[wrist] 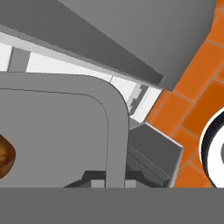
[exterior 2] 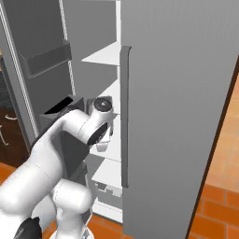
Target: Take the meat container that has the chicken drumstick and place it on the second highest rack of the freezer. Then take the vegetable container that has the lemon and tomato and place it on the highest rack of the freezer.
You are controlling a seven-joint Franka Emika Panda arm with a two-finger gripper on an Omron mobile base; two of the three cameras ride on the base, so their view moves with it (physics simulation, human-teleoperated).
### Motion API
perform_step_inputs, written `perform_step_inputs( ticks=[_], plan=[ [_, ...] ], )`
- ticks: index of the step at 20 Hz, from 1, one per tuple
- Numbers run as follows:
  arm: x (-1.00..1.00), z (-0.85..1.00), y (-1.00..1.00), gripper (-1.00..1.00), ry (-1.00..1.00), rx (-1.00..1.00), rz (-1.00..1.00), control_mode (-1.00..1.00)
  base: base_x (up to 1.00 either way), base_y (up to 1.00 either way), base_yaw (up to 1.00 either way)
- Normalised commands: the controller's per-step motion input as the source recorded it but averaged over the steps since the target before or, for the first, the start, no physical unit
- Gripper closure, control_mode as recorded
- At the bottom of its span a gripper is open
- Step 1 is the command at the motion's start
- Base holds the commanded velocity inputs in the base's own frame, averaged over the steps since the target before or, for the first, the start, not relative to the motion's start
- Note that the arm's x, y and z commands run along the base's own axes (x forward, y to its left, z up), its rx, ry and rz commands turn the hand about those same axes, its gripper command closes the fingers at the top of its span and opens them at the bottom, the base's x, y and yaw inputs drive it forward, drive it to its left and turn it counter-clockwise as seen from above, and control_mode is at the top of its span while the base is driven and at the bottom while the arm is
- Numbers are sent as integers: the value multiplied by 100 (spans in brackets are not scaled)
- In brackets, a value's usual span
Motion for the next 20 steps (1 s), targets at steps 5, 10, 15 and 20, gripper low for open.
perform_step_inputs(
  ticks=[5,10,15,20],
  plan=[
    [87,3,22,100,11,0,-27,-100,0,0,0],
    [84,1,-1,100,5,0,-9,-100,0,0,0],
    [69,0,-1,100,1,0,0,-100,0,0,0],
    [72,0,-1,100,6,0,0,-100,0,0,0]
  ],
)
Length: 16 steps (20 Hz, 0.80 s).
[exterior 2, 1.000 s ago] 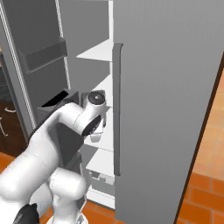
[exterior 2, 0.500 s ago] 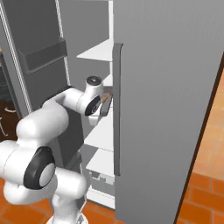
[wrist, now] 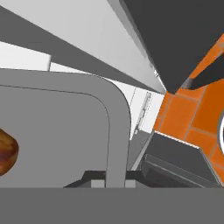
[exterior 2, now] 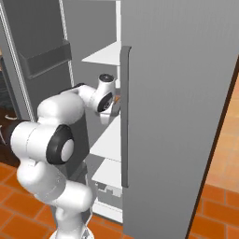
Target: Take the meat container that has the chicken drumstick and place it on the second highest rack of the freezer. Then take the vegetable container that has the lemon and tomato and place it on the highest rack of the freezer.
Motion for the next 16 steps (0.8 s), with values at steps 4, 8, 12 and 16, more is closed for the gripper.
perform_step_inputs(
  ticks=[4,8,12,16],
  plan=[
    [76,-3,-6,100,6,0,0,-100,0,0,0],
    [79,-12,-23,100,6,0,0,-100,0,0,0],
    [78,-30,-12,100,5,0,0,-100,0,0,0],
    [81,-20,-11,100,0,0,0,-100,0,0,0]
  ],
)
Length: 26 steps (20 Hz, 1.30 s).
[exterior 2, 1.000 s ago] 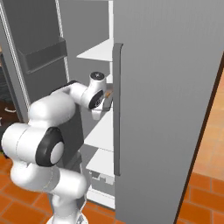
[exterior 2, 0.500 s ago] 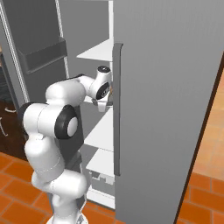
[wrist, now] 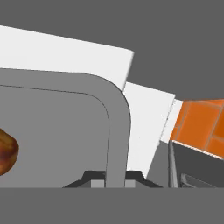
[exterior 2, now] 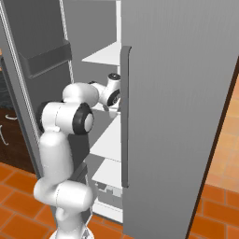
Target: Take the meat container that has the chicken drumstick and place it on the second highest rack of the freezer. Then take the vegetable container that has the lemon and tomato and place it on the highest rack of the freezer.
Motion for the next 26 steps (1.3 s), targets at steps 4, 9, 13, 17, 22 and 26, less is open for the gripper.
perform_step_inputs(
  ticks=[4,9,13,17,22,26],
  plan=[
    [82,-8,-16,100,0,1,0,-100,0,0,0],
    [83,-31,-5,100,2,0,1,-100,0,0,0],
    [10,-34,0,-100,-4,0,4,-100,0,0,0],
    [-47,-29,0,-100,-19,0,9,-100,0,0,0],
    [-91,-16,26,-100,-23,0,3,-100,0,0,0],
    [-36,0,78,-100,-1,-1,-9,-100,0,0,0]
  ],
)
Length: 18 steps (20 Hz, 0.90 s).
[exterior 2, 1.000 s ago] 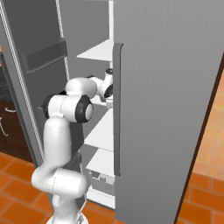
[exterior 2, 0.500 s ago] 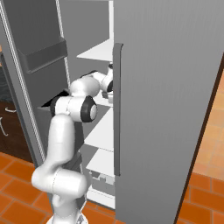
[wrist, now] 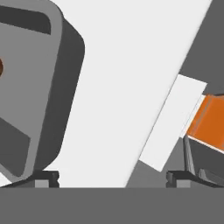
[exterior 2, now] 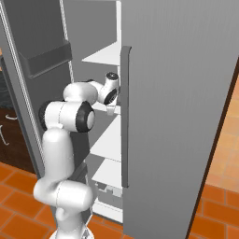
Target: Take the meat container that has the chicken drumstick and place it on the second highest rack of the freezer. Then take the vegetable container that has the lemon and tomato and place it on the highest rack of the freezer.
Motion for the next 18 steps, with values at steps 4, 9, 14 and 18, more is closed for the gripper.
perform_step_inputs(
  ticks=[4,9,14,18],
  plan=[
    [-83,15,29,-100,-10,0,-13,-100,0,0,0],
    [-100,80,0,-100,-9,0,-8,-100,0,0,0],
    [-100,65,0,-100,-14,-2,0,-100,0,0,0],
    [-100,57,-7,-100,-24,-11,0,-100,0,0,0]
  ],
)
